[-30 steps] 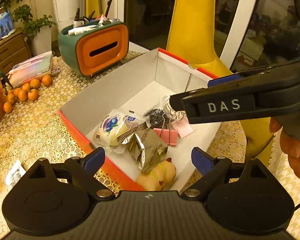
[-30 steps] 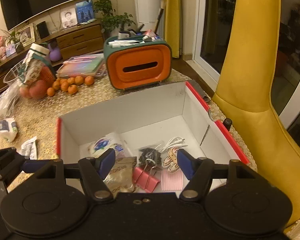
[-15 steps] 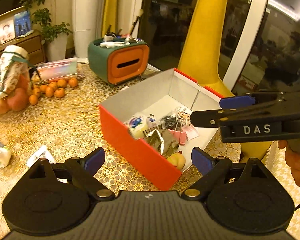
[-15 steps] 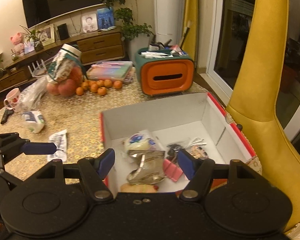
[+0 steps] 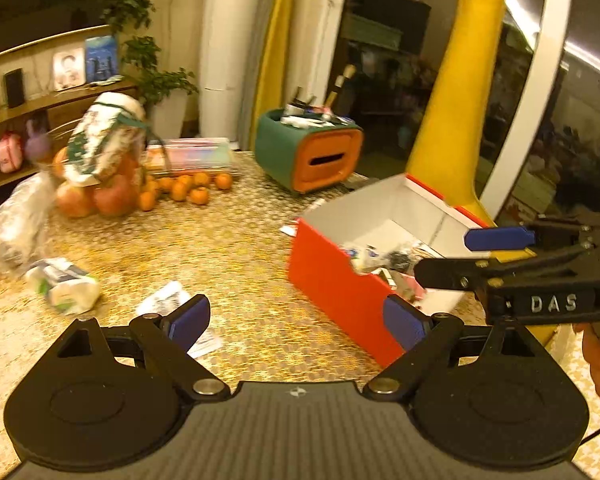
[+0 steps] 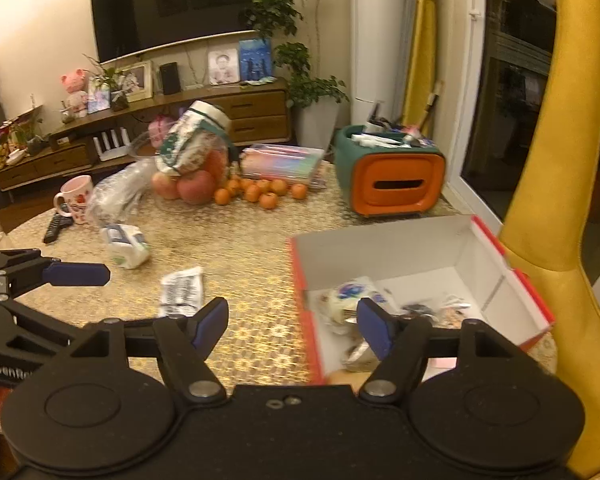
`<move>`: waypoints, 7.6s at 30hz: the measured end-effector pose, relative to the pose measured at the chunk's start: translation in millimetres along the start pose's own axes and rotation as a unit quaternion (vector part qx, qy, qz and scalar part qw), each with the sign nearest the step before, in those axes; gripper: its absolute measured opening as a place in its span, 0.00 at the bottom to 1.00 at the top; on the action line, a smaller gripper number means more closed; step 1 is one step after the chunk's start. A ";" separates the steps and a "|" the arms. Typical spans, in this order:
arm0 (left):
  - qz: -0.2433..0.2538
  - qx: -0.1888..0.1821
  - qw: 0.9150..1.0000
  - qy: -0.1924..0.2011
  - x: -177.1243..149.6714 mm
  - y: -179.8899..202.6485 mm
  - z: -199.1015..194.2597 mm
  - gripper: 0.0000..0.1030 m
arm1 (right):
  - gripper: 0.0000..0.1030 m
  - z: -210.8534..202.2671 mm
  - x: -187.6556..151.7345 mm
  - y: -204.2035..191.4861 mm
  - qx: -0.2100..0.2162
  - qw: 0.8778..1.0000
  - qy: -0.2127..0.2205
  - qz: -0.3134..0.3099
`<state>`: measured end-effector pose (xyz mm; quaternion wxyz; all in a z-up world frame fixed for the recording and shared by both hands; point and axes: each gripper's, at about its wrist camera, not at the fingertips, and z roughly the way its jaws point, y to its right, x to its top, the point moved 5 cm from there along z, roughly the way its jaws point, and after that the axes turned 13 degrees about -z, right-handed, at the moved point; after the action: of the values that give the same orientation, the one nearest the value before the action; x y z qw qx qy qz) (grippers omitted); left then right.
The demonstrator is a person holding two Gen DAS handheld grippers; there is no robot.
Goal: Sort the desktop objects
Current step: 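Withdraw both grippers from the box toward the remaining table items, then close the left gripper on the white-and-blue wipes pack while the right grasps the white sachet, then carry the wipes pack and white sachet in both grippers over the red box, then open both grippers to drop the wipes pack and sachet into the box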
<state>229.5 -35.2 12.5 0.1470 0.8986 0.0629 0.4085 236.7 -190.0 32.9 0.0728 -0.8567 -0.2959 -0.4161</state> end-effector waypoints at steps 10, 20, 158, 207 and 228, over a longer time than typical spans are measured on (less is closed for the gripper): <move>-0.037 0.054 0.998 0.023 4.9 -77.8 -8.1 0.91 | 0.72 26.6 4.7 -52.8 0.008 1.000 0.012 -0.028; -0.067 0.101 0.992 0.030 -0.3 -141.6 8.7 0.95 | 0.78 69.6 3.8 -87.7 0.027 0.999 0.019 -0.043; 0.043 -0.021 0.991 -0.121 -42.3 63.9 22.1 0.41 | 0.54 -7.7 -45.7 15.6 -0.017 0.999 0.003 0.042; 0.039 -0.044 0.982 -0.182 10.4 142.1 238.3 0.42 | 0.54 126.1 -74.3 200.3 -0.115 0.981 -0.095 0.121; 0.043 -0.044 0.978 -0.200 -0.8 134.3 260.9 0.46 | 0.55 148.1 -85.0 195.7 -0.098 0.981 -0.127 0.112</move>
<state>424.4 -218.4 -108.2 0.1782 0.9567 -0.0246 0.2290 406.3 -332.3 -102.8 -0.0040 -0.9333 -0.1627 -0.3200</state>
